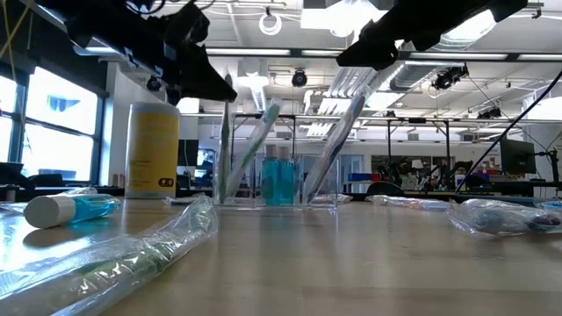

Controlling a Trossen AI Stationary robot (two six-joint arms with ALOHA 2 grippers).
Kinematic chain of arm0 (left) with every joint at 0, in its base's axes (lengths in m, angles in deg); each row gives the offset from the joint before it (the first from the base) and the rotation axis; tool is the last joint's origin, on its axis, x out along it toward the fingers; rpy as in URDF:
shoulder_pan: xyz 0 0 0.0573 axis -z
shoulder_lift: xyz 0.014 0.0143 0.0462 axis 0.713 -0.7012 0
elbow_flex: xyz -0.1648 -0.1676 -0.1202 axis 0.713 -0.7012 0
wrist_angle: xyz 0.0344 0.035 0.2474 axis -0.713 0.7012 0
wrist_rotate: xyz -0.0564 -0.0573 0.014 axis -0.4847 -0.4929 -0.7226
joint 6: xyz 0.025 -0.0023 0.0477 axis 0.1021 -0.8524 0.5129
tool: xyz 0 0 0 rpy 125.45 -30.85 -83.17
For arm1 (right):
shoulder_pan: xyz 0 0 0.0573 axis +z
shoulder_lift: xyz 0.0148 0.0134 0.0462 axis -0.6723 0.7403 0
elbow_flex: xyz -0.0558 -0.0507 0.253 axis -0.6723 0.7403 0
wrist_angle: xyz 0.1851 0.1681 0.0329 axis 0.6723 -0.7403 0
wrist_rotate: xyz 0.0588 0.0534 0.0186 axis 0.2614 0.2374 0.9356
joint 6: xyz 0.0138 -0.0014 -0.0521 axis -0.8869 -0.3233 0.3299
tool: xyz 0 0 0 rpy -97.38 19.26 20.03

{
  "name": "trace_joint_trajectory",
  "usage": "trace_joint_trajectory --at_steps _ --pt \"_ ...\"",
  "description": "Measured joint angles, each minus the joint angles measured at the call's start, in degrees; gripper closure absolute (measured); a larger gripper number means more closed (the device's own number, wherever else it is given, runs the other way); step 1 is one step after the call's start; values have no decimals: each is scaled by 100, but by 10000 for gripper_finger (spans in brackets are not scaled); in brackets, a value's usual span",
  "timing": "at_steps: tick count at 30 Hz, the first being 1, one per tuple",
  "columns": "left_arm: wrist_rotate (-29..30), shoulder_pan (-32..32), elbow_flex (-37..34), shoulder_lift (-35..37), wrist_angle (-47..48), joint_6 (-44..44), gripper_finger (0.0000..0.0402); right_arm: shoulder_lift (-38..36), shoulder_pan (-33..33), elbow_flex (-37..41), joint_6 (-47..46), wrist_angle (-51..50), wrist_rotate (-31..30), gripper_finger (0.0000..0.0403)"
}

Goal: Pick & Place toothbrushing station
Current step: Put the green toothbrush into the transparent organizer

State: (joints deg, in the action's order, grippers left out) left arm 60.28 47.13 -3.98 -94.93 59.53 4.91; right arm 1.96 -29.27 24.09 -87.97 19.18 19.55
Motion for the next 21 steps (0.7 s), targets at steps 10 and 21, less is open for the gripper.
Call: trace_joint_trajectory --at_steps 10,21 --pt "24 -53 -4 -330 -272 181 353 351 -2 -20 8 169 -20 113" --pt "26 -53 -2 -104 -485 467 351 468 -2 2 155 75 -9 113"
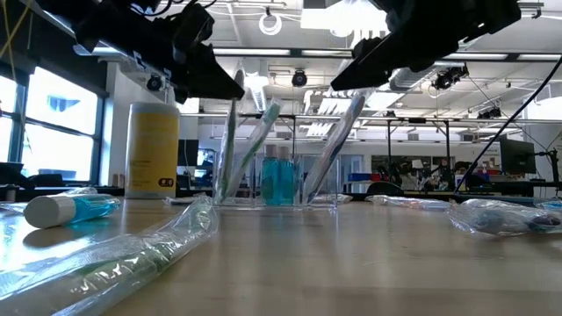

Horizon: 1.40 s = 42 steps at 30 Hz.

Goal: Pick & Place toothbrushing station
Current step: Put the green toothbrush into the transparent organizer, then put the blue mouthwash into the transparent organizer

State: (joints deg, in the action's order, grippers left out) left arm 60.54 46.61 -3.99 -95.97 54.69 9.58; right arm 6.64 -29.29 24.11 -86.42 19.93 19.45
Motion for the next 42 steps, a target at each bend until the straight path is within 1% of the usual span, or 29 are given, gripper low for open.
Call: trace_joint_trajectory --at_steps 6,9,11,18,22,28,32,35,40,42 --pt "1 0 0 23 67 0 350 0 0 2 0 -18 11 113" --pt "10 0 0 23 201 -32 338 0 0 0 0 -20 12 113" --pt "13 0 0 23 276 -135 319 0 0 0 0 -13 16 113" --pt "15 0 0 23 310 -122 230 0 0 0 0 35 14 113" --pt "28 0 0 23 269 173 200 0 0 2 -26 54 14 113" --pt "30 0 4 43 262 200 195 0 1 0 -26 56 14 113" --pt "31 30 11 316 313 338 195 0 0 0 -18 47 14 113" --pt "99 353 9 611 399 757 195 0 0 0 -4 25 14 113" --pt "361 1166 10 994 478 1623 195 0 0 0 0 -70 11 113" --pt "447 1488 11 1094 489 1623 195 0 0 0 0 -69 11 113"
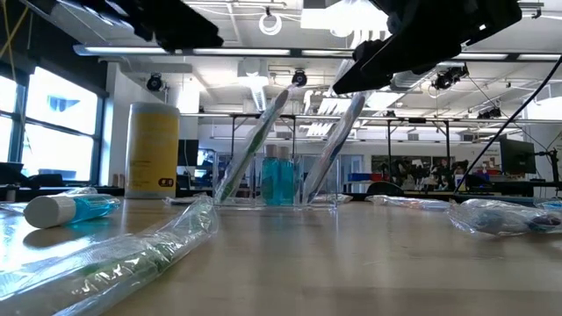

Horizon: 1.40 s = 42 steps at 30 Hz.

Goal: Pick & Place toothbrushing station
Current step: Put the blue mouthwash into the transparent organizer

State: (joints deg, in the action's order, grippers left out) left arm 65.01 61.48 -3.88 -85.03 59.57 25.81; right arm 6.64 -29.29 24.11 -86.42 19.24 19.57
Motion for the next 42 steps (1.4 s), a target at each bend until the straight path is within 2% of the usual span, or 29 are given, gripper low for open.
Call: trace_joint_trajectory --at_steps 3,7,10,16,20,26,32,38,42 --pt "17 365 68 117 518 -441 195 0 0 0 21 -1 0 113" --pt "23 903 394 89 2039 -593 195 0 0 0 22 28 2 113" --pt "-23 1225 564 -14 2805 -876 195 0 0 0 23 126 1 113" --pt "-29 1325 850 -57 3742 -2717 195 0 2 -4 18 330 0 113" --pt "-73 1328 846 -70 3863 -2892 195 0 1 -4 17 415 0 113" --pt "-120 1328 848 -73 3793 -2056 195 0 1 -4 6 493 1 113" --pt "-122 1328 848 -101 3483 -2044 190 0 2 -4 -66 484 2 113" --pt "199 1328 846 -103 3665 -2629 135 0 1 -4 -58 478 2 113" --pt "373 1328 846 -116 3738 -3680 88 0 0 -4 -50 476 2 113"
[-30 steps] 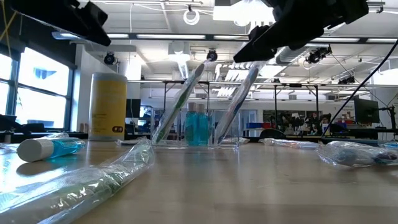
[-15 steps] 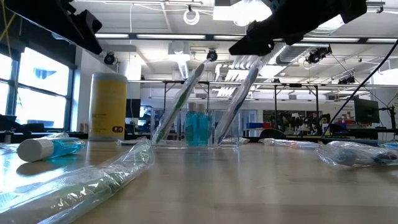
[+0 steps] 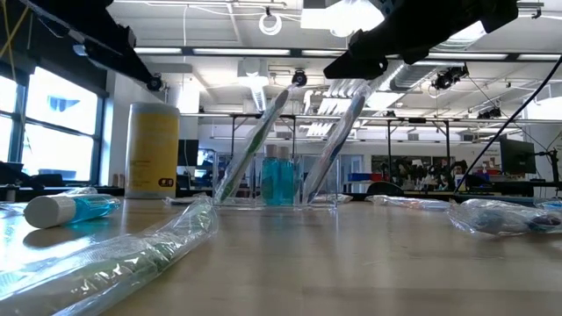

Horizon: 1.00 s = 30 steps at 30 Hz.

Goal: Pick & Place toothbrushing station
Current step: Put the blue mouthwash into the transparent organizer

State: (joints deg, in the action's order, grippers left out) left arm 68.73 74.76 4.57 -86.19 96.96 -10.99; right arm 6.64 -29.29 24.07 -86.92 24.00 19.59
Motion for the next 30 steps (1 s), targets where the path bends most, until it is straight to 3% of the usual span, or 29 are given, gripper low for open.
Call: trace_joint_trajectory --at_steps 6,9,19,30 --pt "-594 2 0 -5 191 -2737 50 0 0 0 45 -23 0 113" --pt "-605 -2 0 -117 280 -3190 46 0 1 0 46 -29 0 113" --pt "-1051 -2 -2 -749 527 -5845 46 0 7 2 1 -332 93 113" --pt "-1563 -2 -4 -1893 376 -6817 46 0 7 2 -13 -379 789 113"
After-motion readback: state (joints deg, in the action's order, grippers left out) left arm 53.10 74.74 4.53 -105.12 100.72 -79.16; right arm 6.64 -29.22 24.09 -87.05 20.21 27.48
